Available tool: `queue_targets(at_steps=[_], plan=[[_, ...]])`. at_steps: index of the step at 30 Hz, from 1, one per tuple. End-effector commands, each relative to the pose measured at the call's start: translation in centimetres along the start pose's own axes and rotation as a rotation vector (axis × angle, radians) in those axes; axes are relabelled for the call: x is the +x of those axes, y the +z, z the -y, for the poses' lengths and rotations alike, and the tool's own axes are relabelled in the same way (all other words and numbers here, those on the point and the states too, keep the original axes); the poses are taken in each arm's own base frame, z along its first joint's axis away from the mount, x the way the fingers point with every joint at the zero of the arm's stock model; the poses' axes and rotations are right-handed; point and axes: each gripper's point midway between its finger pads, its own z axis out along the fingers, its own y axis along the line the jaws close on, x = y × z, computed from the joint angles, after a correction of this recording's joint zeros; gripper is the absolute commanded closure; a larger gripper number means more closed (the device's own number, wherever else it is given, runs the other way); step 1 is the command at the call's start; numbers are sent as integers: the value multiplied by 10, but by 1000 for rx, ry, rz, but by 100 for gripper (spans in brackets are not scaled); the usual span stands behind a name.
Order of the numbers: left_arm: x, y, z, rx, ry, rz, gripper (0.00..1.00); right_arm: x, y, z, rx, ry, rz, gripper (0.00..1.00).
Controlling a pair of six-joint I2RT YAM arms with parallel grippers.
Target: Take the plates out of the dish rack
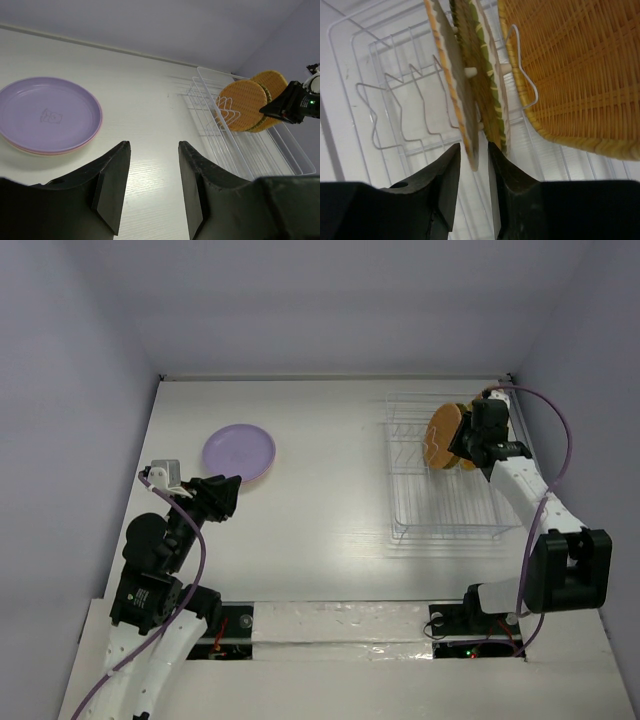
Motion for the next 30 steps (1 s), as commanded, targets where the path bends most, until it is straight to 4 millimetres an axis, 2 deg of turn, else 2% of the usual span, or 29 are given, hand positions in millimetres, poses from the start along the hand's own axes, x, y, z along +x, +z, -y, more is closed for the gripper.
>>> queue_targets(at_steps=[1,6,11,12,15,19,20,22,23,26,28,30], plan=[[-6,4,1,2,-2,25,60,-34,6,-9,-32,28,92,67],[-7,3,1,2,-2,29,60,-37,17,-9,-11,22,89,76],[-9,2,3,11,-2,36,60,-46,11,-10,-22,-17,107,80],[-8,2,3,12,-2,34,60,-44,10,-9,-15,-19,97,88],[-9,2,3,13,-2,36,60,-52,0,-5,5,-26,110,97],[-8,2,3,13,-2,36,60,-71,-25,-3,13,-29,160,100],[-8,2,3,13,-2,34,60,-82,-39,-8,-3,-29,195,100],[-8,2,3,13,-2,34,60,-87,-52,-9,0,-45,205,100],[-8,2,3,14,-2,35,60,-98,-65,-8,4,-38,240,100],[-8,2,3,14,-2,35,60,-106,-86,-10,9,-50,273,100],[-8,2,3,11,-3,35,60,-116,-108,-13,-8,-46,312,100],[-9,1,3,11,-2,38,60,-120,-128,-27,-72,-48,342,100]])
